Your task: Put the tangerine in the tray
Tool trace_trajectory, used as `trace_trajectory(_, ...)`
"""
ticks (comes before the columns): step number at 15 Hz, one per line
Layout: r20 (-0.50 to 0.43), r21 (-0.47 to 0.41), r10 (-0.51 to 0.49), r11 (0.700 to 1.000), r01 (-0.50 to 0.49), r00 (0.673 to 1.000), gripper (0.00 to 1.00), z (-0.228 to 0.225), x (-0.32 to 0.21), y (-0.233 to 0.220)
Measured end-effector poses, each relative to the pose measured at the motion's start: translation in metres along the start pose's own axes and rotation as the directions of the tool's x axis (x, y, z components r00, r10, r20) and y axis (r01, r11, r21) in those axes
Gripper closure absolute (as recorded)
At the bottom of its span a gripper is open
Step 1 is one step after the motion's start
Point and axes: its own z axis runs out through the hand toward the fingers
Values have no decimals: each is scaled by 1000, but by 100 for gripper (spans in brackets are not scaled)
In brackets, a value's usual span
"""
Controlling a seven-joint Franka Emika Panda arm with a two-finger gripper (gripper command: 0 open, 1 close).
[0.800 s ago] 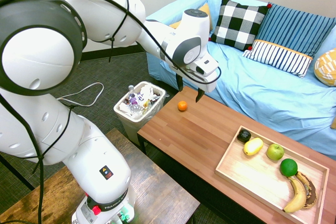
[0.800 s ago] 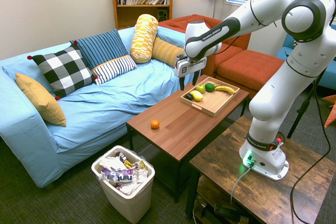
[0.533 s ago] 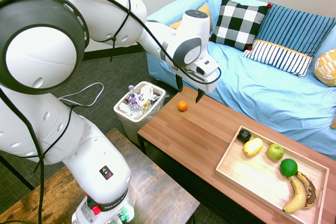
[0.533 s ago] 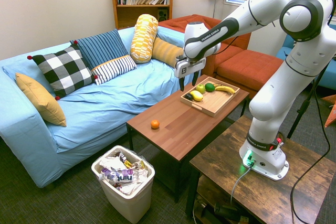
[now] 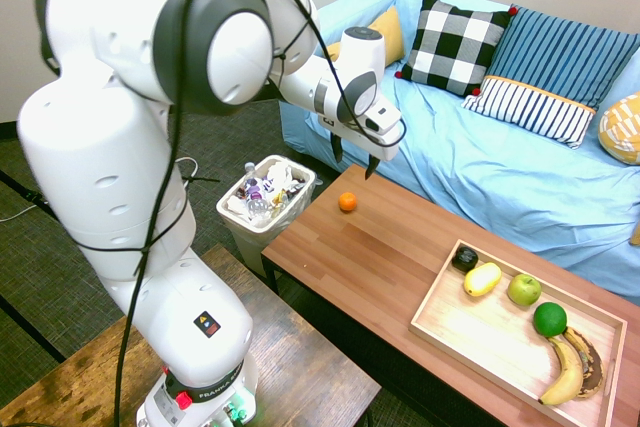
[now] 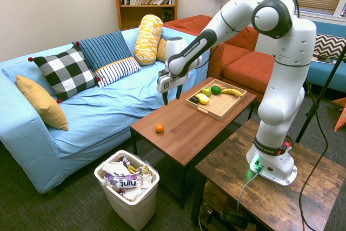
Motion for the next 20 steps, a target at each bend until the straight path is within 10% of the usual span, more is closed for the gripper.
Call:
trace_trajectory(15, 7, -100, 64, 993, -63, 998, 0, 183, 17, -62)
trace_trajectory(16, 4, -100, 65, 993, -64, 998, 100, 187, 19, -66)
trace_trajectory(20, 10, -102, 76, 992, -75, 997, 100, 196, 23, -74)
